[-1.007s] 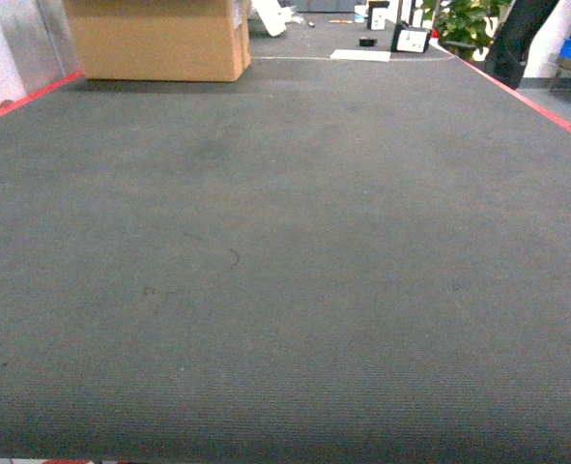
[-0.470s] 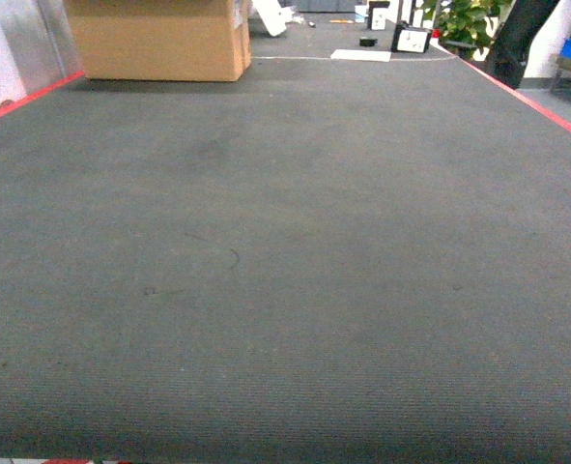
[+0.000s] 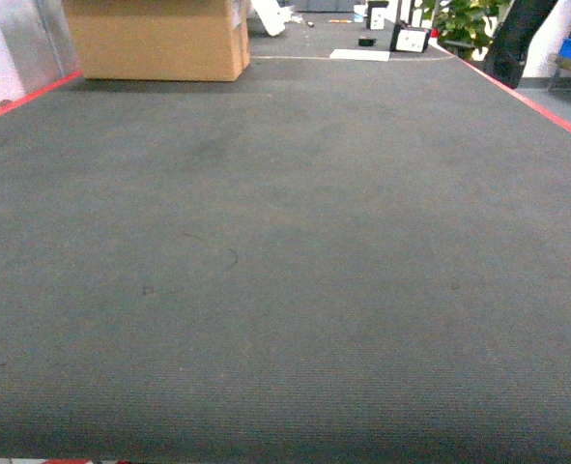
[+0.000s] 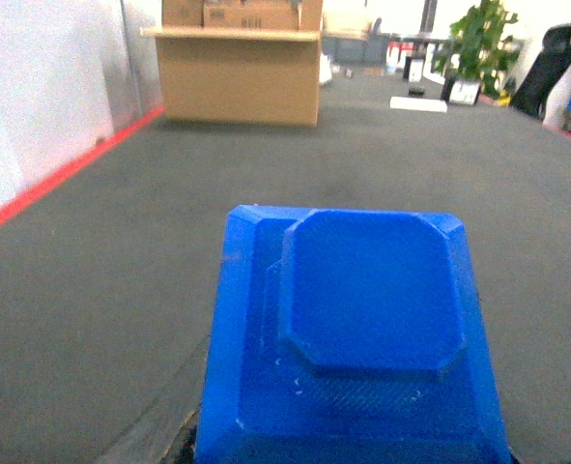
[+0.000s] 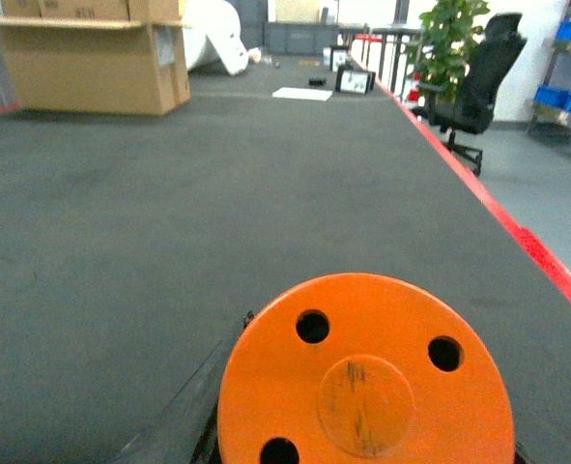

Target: Sort blue parts and orange caps into right shelf containers

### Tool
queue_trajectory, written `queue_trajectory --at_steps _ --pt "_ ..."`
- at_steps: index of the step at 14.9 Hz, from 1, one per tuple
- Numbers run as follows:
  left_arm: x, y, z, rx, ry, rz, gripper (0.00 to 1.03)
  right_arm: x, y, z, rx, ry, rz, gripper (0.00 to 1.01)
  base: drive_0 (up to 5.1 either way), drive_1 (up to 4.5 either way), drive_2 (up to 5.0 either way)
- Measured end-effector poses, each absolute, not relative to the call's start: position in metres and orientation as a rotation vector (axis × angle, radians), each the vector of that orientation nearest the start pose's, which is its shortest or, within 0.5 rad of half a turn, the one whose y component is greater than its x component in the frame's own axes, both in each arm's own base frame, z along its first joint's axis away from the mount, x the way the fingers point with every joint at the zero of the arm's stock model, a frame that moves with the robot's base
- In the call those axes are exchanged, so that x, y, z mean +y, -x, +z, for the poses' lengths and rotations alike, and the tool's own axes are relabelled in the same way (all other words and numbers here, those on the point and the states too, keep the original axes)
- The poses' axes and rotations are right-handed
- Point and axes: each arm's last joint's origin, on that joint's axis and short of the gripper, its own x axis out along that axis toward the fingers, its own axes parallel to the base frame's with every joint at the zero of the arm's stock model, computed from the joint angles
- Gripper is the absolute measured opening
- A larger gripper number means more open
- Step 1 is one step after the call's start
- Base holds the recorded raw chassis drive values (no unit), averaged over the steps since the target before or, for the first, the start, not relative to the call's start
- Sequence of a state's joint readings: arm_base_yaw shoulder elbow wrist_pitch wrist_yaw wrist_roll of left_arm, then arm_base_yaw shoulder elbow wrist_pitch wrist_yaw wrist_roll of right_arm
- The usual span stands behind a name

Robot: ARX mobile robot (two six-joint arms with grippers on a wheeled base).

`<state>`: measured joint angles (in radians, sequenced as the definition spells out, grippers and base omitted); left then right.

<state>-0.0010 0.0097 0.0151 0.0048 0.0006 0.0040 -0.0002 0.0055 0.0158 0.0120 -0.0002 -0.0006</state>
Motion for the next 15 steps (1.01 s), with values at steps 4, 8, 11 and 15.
queue_trajectory --at_steps 4,8,11,15 --pt "-0.0001 -0.0974 0.1672 0.002 -0.003 -0.001 0.44 0.0 -0.0972 0.1671 -0.002 0.001 0.0 0.45 0.0 0.0 0.0" --pt "-0.0001 -0.0975 0.1671 0.003 -0.003 -0.001 0.44 0.0 -0.0972 0.167 -0.002 0.001 0.0 0.45 0.0 0.0 0.0" --pt "-0.0001 -0.0975 0.1671 0.003 -0.003 -0.001 0.44 0.0 -0.0972 0.167 -0.002 0.001 0.0 0.45 -0.2 -0.15 -0.2" --pt "0.0 -0.0975 0.1671 0.003 -0.003 0.001 0.44 0.0 -0.0972 0.167 -0.002 0.001 0.0 0.45 -1.7 -1.68 -1.7"
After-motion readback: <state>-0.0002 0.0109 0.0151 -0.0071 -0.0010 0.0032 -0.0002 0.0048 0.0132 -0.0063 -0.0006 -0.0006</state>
